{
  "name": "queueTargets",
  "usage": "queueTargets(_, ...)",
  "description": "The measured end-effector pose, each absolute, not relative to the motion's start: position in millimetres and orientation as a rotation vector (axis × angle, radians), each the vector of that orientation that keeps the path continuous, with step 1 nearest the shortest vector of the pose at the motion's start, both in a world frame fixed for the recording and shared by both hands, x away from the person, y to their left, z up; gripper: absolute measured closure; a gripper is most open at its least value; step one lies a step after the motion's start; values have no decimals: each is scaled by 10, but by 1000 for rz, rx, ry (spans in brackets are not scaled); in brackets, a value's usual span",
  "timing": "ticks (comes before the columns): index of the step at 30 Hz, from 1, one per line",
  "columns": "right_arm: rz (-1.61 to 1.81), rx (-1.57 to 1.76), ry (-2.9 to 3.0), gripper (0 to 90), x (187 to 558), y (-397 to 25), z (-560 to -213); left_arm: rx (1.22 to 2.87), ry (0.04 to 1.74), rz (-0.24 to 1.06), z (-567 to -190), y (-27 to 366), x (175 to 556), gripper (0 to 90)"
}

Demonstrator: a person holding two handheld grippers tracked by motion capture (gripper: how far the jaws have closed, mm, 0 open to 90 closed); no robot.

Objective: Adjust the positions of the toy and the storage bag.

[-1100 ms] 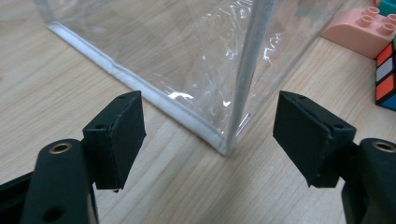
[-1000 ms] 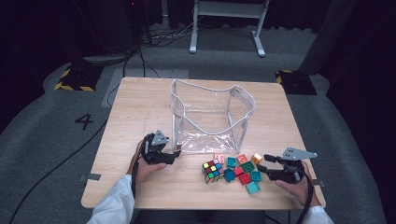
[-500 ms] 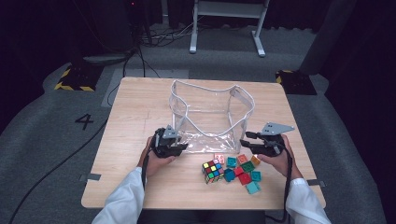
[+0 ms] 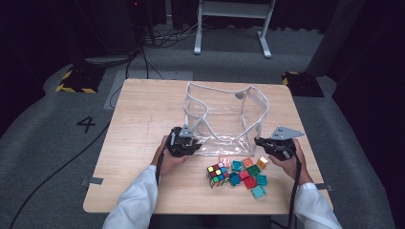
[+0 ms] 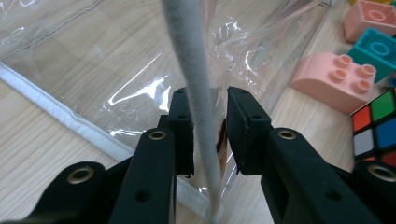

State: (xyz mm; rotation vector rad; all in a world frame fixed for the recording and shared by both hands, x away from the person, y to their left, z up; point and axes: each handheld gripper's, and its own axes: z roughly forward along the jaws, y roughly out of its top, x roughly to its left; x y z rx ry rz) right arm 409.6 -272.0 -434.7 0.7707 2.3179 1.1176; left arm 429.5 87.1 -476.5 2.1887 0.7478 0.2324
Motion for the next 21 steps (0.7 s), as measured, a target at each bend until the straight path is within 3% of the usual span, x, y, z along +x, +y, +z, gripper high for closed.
queueTargets(16,1189,837,2277,845,3716,-3121,-4380,2226,644,230,-4736,586,4178,725)
queueTargets(20,1187,844,2275,752,3688,-3121,-4362,2215,674,241,-4694,643,4154,631)
queueTargets(21,1222,856,2257,655,3653,-3134,-4310,2220,686,271,-4664,718,4137,525)
